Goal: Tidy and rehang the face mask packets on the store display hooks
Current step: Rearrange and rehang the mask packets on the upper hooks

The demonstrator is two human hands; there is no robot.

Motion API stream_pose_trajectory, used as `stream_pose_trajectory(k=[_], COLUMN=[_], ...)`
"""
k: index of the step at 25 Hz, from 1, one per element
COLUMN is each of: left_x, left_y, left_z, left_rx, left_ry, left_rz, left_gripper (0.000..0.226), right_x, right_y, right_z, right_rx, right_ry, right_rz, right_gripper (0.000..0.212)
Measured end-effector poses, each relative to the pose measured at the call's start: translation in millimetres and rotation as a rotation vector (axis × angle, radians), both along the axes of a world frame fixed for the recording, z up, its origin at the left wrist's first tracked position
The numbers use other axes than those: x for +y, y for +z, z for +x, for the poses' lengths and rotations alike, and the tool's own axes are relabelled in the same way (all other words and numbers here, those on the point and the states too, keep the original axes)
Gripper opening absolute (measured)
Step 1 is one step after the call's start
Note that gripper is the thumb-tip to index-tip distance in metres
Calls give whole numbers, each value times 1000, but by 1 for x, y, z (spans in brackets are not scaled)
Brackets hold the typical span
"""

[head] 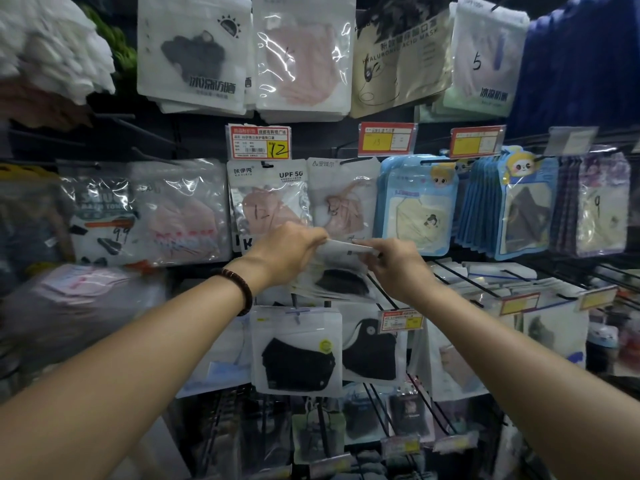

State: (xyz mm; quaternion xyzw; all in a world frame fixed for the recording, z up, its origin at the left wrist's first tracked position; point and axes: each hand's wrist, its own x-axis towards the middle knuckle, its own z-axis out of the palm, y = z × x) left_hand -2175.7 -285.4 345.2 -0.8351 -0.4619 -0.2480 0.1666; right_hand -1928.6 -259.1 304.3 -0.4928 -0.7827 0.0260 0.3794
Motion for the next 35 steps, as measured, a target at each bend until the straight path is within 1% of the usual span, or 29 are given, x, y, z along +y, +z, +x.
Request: stream_pose_trajectory(k=[2, 3, 4, 5, 6, 7, 8, 9, 10, 11, 12, 14, 15, 17, 19, 22, 24, 26, 27, 28, 30, 32, 35], left_x=[-9, -15, -21, -28, -35, -42, -48, -55, -60, -65, -70, -73, -74, -75, -77, -83, -93, -104, -108, -112, -117, -119, -121], left_y=[6, 8, 9, 8, 8, 9, 9, 8, 6, 2, -1, -5, -6, -9, -15, -25, -33, -41, -46, -50, -56, -63, -75], left_z=[-5, -6, -6, -4, -2, 1, 4, 6, 9, 13, 18, 24, 24, 16, 5, -9, -12, -12, -12, -12, -10, -10, -7], left_rx=[-102, -206, -365, -574, -832, -1129, -1392, -1561, -1634, -1643, -1640, -1664, -1678, -1699, -1693, -1627, -1561, -1496, -1477, -1467, -1458, -1469, -1521], left_ry=[-43, -38, -9, 31, 57, 35, -28, -127, -221, -271, -276, -204, -170, -140, -128, -133, -172, -184, -173, -161, -152, -155, -148], left_rz=[29, 27, 19, -12, -84, -214, -385, -550, -650, -679, -651, -521, -468, -416, -417, -428, -446, -438, -418, -398, -361, -307, -234], left_gripper=[26, 29, 34, 38, 42, 47, 53, 59, 63, 62, 54, 32, 27, 23, 22, 25, 26, 25, 24, 24, 25, 26, 22], right_x=[-5, -9, -13, -17, -24, -32, -40, -49, -58, -66, -73, -85, -89, -100, -109, -111, -105, -99, -99, -100, -107, -112, -116], right_y=[-7, -7, -8, -8, -9, -11, -16, -22, -29, -37, -44, -58, -63, -72, -73, -56, -36, -22, -19, -20, -27, -37, -50], right_z=[-3, -5, -7, -10, -14, -18, -22, -28, -35, -43, -49, -58, -59, -59, -59, -62, -57, -52, -52, -53, -60, -67, -75], right_rx=[41, 59, 73, 94, 115, 130, 131, 124, 121, 121, 121, 98, 77, 36, 82, 351, 543, 824, 961, 1057, 1167, 1245, 1296], right_ry=[-1, -4, -21, -50, -85, -116, -140, -155, -161, -160, -159, -163, -154, -107, -73, -111, -124, 17, 88, 126, 168, 169, 149], right_rz=[194, 258, 310, 362, 421, 486, 549, 591, 610, 615, 617, 626, 628, 588, 547, 428, 246, 42, 4, 8, 34, 40, 26], right_gripper=[35, 34, 33, 32, 31, 31, 34, 37, 39, 41, 43, 49, 51, 53, 48, 43, 45, 45, 40, 32, 22, 22, 25])
